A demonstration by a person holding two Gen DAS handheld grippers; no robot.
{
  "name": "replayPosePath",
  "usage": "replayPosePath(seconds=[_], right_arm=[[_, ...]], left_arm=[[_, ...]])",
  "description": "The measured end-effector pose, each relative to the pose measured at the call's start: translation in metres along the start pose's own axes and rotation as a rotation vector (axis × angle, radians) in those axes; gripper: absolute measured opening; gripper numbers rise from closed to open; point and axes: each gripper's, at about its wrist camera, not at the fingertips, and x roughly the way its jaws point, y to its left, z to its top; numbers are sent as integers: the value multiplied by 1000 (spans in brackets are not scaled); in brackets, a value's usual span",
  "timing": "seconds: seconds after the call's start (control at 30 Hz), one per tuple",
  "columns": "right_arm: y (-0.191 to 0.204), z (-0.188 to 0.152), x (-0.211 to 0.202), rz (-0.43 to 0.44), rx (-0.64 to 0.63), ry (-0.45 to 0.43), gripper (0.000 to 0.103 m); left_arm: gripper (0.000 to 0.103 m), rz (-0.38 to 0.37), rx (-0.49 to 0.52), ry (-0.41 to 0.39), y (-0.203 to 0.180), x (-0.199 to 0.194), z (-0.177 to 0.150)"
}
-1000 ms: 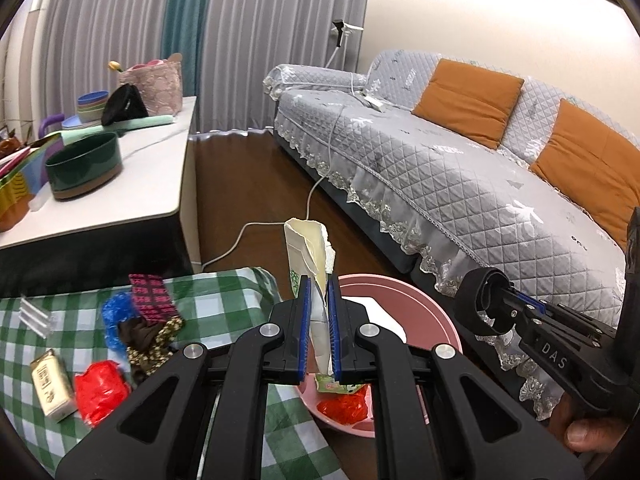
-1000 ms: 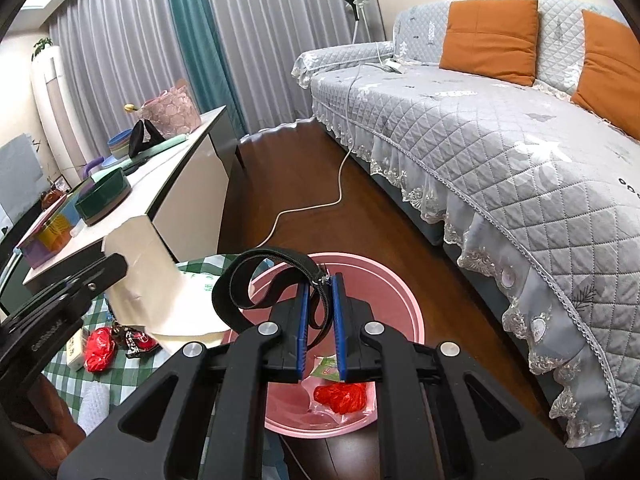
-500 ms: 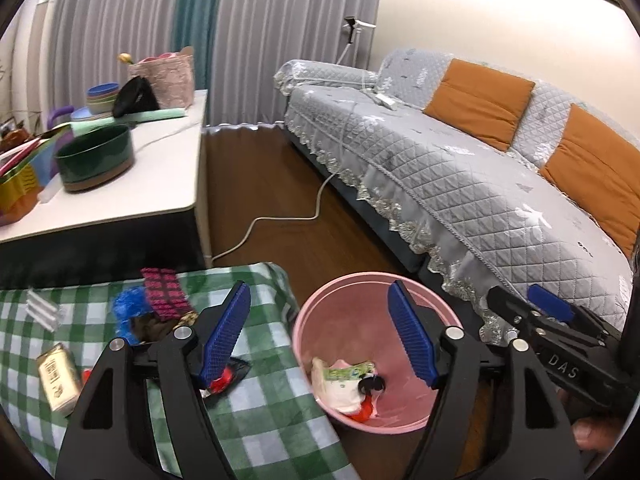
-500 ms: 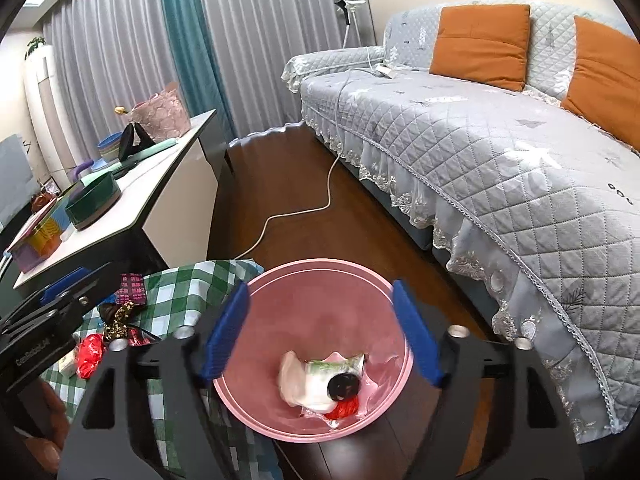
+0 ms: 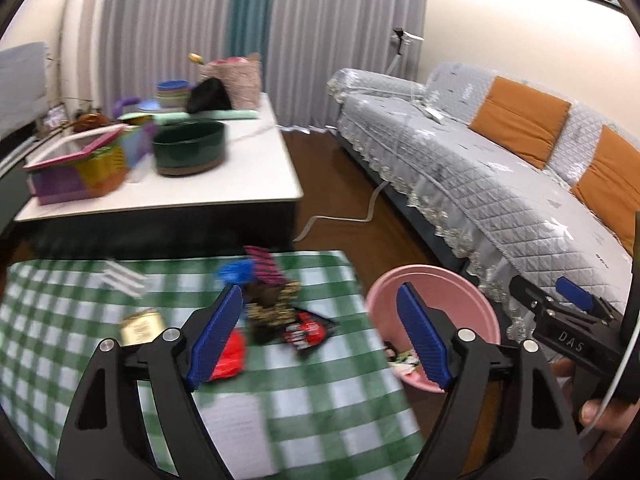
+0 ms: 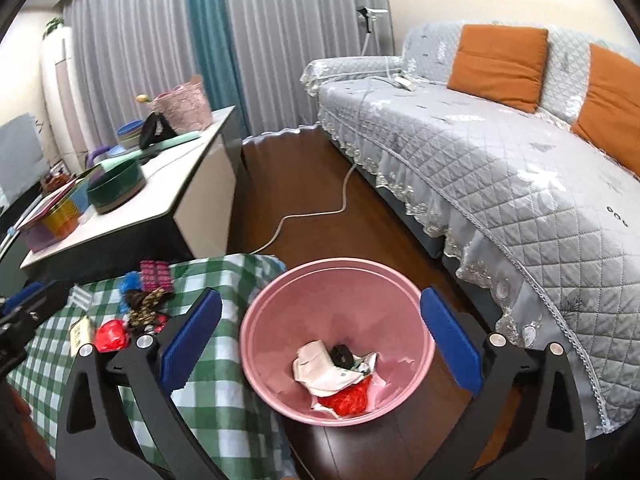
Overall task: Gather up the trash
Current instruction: 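Withdraw both tools from the bin back toward the table, then grasp the red-black snack bag with right tool while left tool grasps yellow tissue pack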
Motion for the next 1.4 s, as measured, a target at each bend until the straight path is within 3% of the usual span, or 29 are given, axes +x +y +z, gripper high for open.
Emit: replayPosePath(seconds=[0.27,0.5,0.67,0.7,0.87,0.97,1.13,1.4], right_arm=[[37,-4,-21,111,-21,2,98],[72,-12,-36,136,-71,6,98],[101,-18,-35,173,-110,8,87],[106,-21,-32,177,-121,8,86],[118,-30,-9,202,-146,33,59],[111,-31,5,226,-115,52,52],[111,-36,28,238,-91,70,51],[134,-51,55,271,-153,110,51]], left_arm=[[77,100,-68,-44,71,-48,-11],[77,178,-135,-66,120,-63,-37],[77,202,-162,-65,141,-60,-45],[77,206,-172,-62,146,-58,-46],[74,214,-208,-40,159,-42,-52],[70,213,-212,-20,160,-29,-55],[70,216,-227,13,160,-5,-60],[70,235,-234,56,160,28,-67]])
